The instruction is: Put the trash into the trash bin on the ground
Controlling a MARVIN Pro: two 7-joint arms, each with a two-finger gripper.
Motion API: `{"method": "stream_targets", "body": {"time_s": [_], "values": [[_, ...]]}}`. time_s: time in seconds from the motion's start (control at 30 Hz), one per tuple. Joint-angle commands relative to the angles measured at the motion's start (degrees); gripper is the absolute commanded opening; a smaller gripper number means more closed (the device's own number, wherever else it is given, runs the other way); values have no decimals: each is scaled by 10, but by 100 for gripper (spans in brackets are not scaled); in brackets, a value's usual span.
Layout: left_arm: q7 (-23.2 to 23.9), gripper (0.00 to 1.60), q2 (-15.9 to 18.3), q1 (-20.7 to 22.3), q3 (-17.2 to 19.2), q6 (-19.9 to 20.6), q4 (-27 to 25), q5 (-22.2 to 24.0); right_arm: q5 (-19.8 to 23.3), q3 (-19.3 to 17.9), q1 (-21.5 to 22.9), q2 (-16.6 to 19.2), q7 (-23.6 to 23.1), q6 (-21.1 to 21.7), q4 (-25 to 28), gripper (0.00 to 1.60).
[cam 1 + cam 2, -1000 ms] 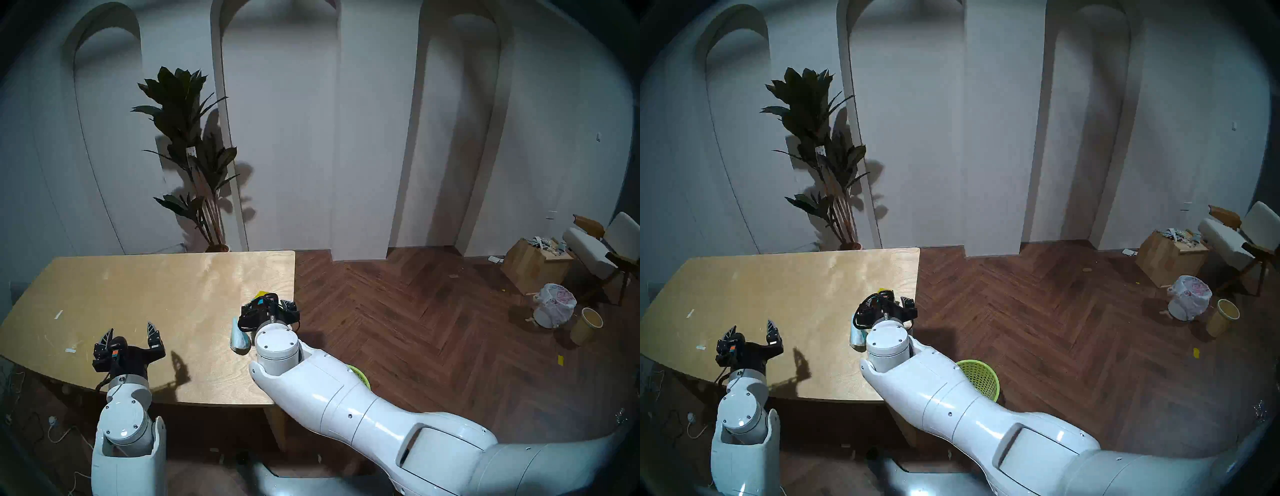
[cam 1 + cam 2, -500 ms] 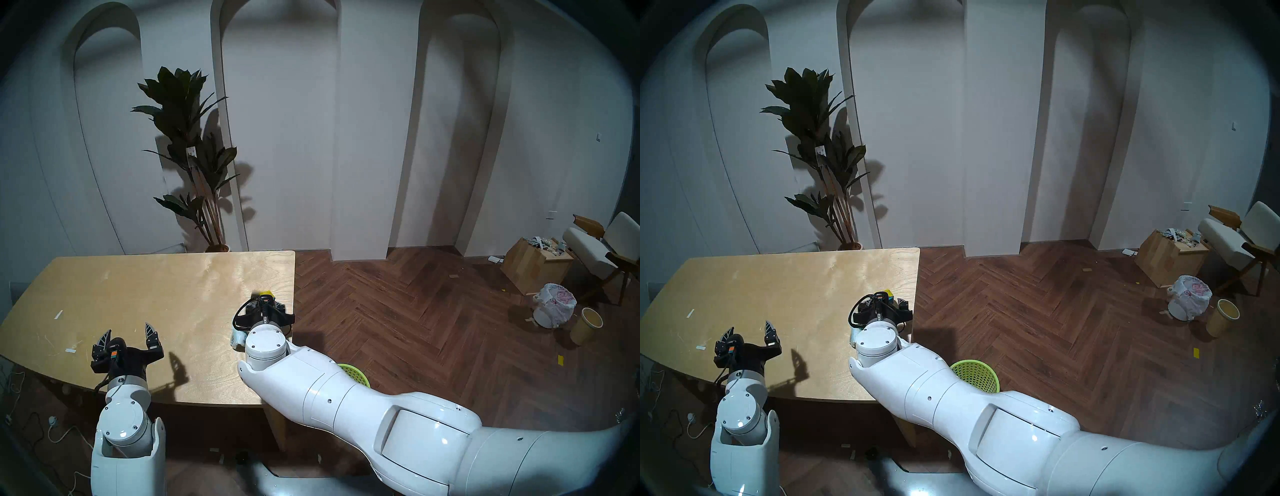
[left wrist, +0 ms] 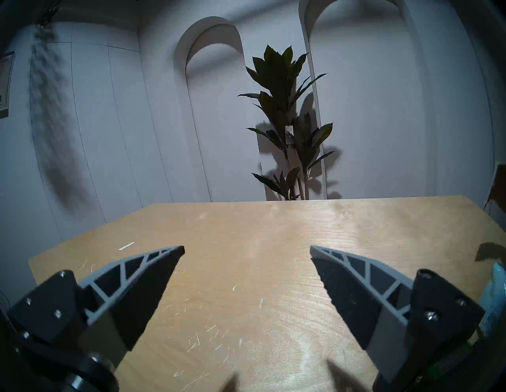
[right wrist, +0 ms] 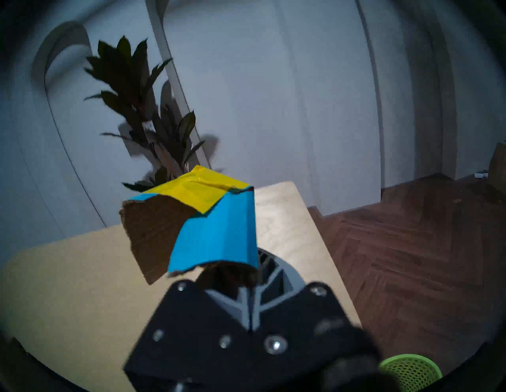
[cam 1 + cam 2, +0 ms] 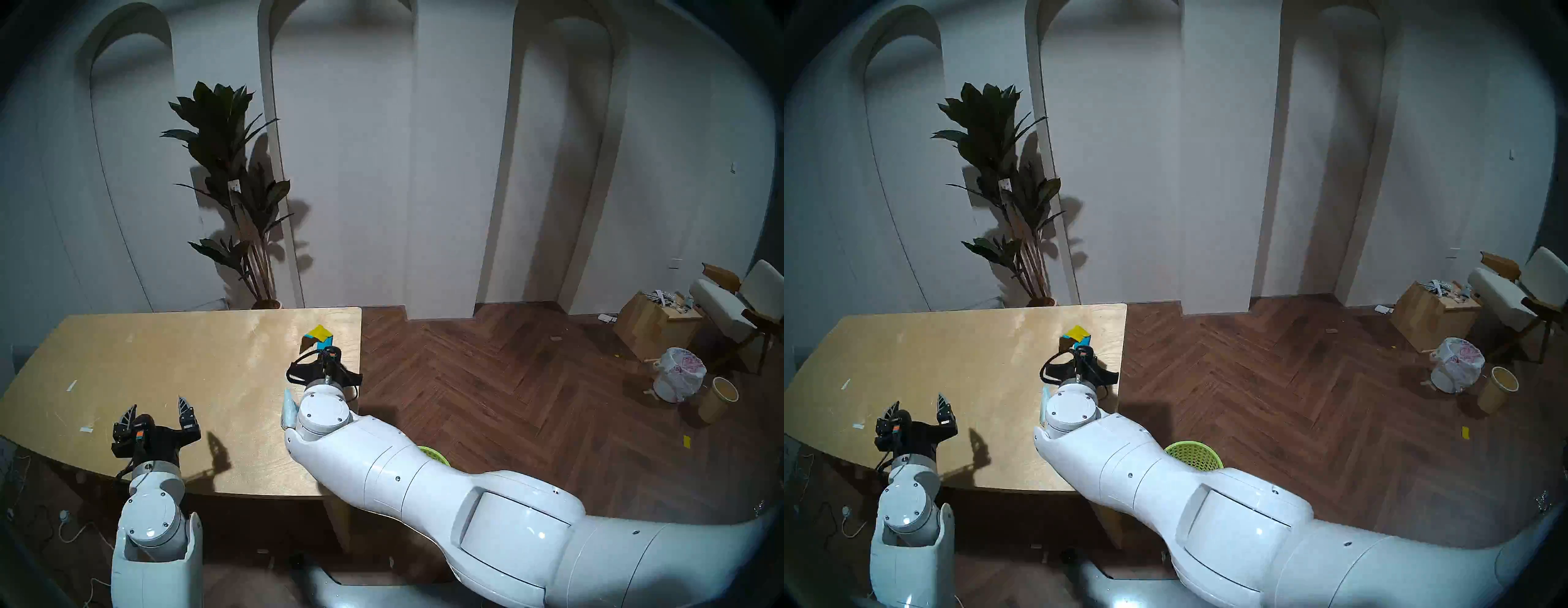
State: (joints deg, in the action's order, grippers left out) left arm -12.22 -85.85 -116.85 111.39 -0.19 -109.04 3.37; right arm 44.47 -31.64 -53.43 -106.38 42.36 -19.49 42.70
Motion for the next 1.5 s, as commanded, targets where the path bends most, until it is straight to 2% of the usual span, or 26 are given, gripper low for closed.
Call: {"method": "stream_targets", "body": {"time_s": [0.0, 0.03, 0.13, 0.17, 0.2, 0.27, 0.3, 0.37, 0.5, 0.6, 0.67, 0.87, 0.93, 0.97, 1.03, 1.1, 1.3, 1.47], "values": [[2, 160, 2, 1, 0, -4, -13, 0, -15, -22, 4, 59, 29, -41, 67, 0], [2, 160, 2, 1, 0, -4, -13, 0, -19, -31, -2, 75, 39, -41, 72, 0], [2, 160, 2, 1, 0, -4, -13, 0, -22, -39, -7, 86, 46, -39, 70, 0], [2, 160, 2, 1, 0, -4, -13, 0, -17, -33, -12, 105, 45, -38, 87, 0], [2, 160, 2, 1, 0, -4, -13, 0, -20, -43, -16, 110, 48, -37, 74, 0], [2, 160, 1, 1, 0, -4, -14, 0, -20, -40, -20, 124, 48, -37, 82, 0], [3, 160, 1, 1, 0, -4, -14, 0, -27, -52, -22, 117, 48, -38, 67, 0], [3, 160, 1, 1, 0, -4, -14, 0, -20, -45, -27, 139, 46, -36, 80, 0], [3, 160, 1, 1, 1, -4, -14, 0, -13, -48, -34, 155, 34, -32, 62, 0], [4, 160, 1, 1, 1, -4, -15, 0, -8, -47, -35, 157, 13, -32, 23, 0], [4, 160, 1, 1, 1, -4, -15, 0, -6, -47, -35, 157, 6, -32, 13, 0], [4, 160, 1, 0, 1, -3, -15, 0, -6, -35, -31, 137, -34, -38, -69, 0], [4, 160, 1, 1, 1, -3, -15, 0, -10, -25, -27, 119, -45, -45, -116, 0], [4, 160, 1, 1, 1, -3, -15, 0, -11, -22, -30, 120, -44, -42, -113, 0], [4, 160, 1, 1, 1, -4, -15, 0, -9, -20, -22, 103, -53, -47, -151, 0], [4, 160, 1, 1, 1, -4, -15, 0, -10, -17, -23, 103, -53, -45, -152, 0], [4, 160, 0, 1, 1, -4, -15, -1, -6, -15, -6, 73, -75, -54, -225, 0], [5, 160, 0, 1, 1, -4, -14, -1, -3, -17, 1, 63, -90, -57, -250, 0]]}}
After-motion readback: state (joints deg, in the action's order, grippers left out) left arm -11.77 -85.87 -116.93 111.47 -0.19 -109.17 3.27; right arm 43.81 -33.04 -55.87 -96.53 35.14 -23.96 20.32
